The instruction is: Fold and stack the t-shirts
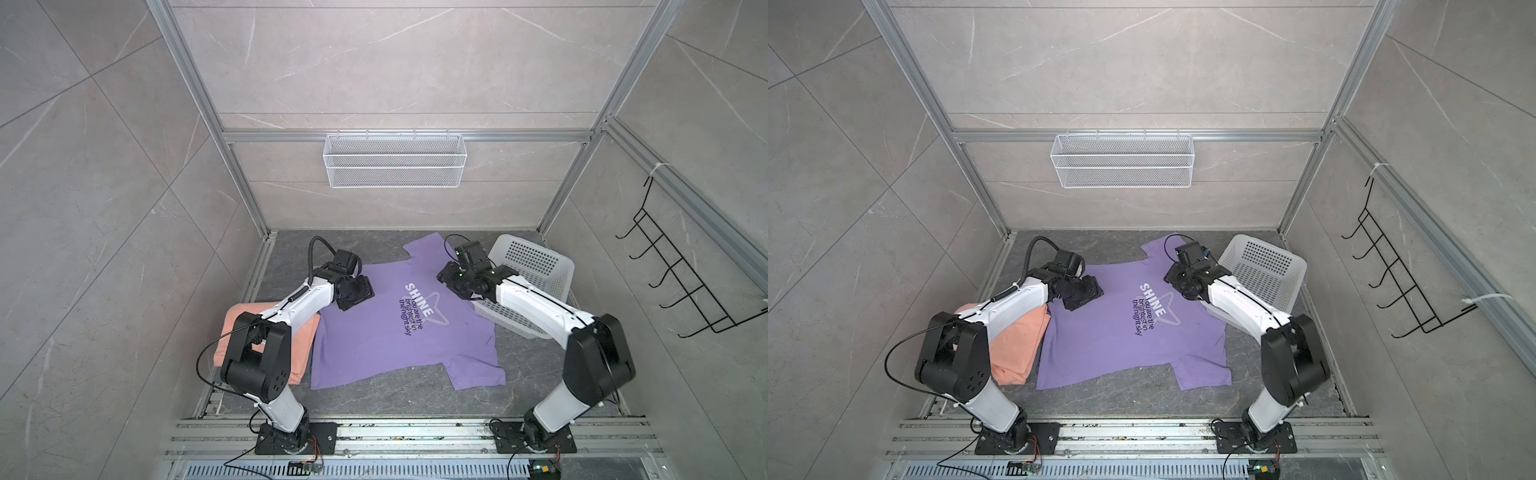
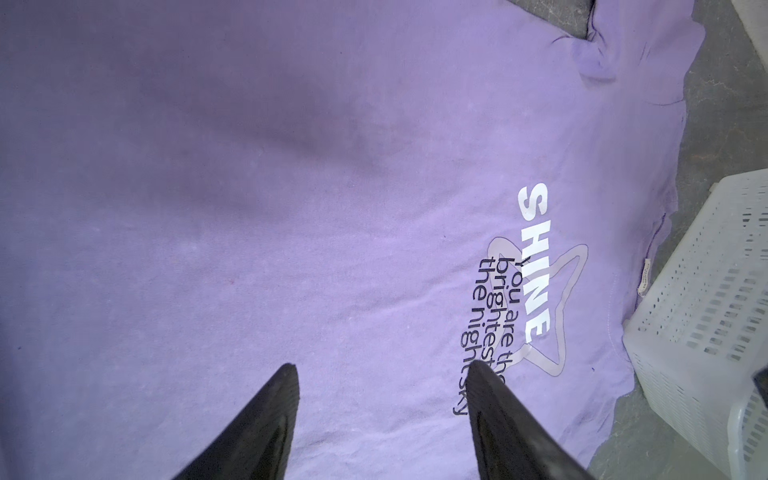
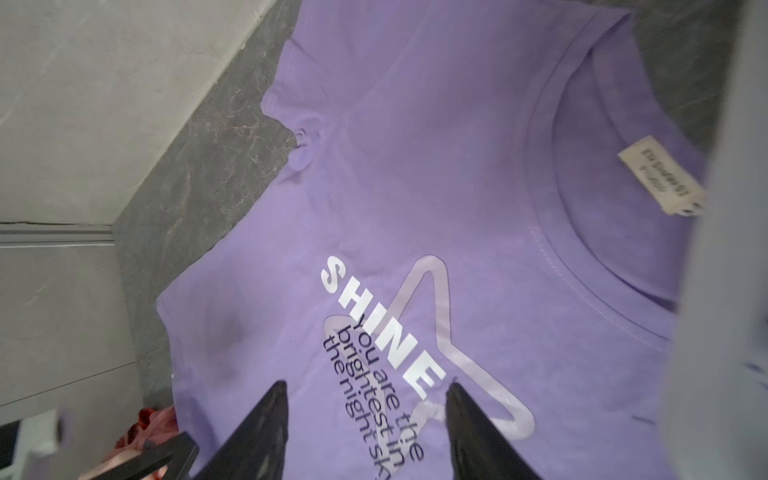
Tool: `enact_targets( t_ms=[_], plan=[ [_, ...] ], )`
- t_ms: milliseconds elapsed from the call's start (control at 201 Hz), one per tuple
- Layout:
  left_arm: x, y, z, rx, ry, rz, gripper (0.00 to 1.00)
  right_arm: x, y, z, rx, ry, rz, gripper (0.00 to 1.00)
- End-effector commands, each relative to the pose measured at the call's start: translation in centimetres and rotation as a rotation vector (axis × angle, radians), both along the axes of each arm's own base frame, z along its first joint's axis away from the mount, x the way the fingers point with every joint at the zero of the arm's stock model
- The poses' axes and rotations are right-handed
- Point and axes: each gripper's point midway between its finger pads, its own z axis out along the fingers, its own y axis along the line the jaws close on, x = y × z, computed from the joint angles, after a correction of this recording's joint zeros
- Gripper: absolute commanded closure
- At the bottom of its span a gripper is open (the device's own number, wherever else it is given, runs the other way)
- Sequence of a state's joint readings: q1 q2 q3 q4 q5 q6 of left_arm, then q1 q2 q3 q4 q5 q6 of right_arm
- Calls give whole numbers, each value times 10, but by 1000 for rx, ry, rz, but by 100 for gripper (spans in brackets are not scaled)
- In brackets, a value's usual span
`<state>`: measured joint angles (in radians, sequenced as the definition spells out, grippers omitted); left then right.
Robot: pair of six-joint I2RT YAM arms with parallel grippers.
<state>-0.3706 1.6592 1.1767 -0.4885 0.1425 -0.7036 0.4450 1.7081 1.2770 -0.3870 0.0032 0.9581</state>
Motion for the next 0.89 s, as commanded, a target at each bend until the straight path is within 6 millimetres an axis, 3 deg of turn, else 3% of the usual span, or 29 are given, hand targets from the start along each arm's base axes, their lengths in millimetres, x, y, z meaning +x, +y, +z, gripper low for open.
enact_targets(
  t_ms=[0,105,269,548,667,886],
  plan=[
    [-3,-2,-2,-14,6,-3,33,17,-1,2,-33,-17,-25,39],
    [-8,1,-6,-9,12,9,33,9,-22,-11,-125,22,-58,38],
    [-12,3,-14,3,40,16,33,-19,-73,-35,-222,131,-133,38],
    [-9,4,-11,17,31,9,33,-74,-171,-23,-330,196,-313,38],
    [-7,2,-14,21,41,-8,33,-71,-183,-11,-341,145,-305,37],
    [-1,-7,-36,12,93,-36,33,-57,-177,7,-322,74,-237,37]
  ],
)
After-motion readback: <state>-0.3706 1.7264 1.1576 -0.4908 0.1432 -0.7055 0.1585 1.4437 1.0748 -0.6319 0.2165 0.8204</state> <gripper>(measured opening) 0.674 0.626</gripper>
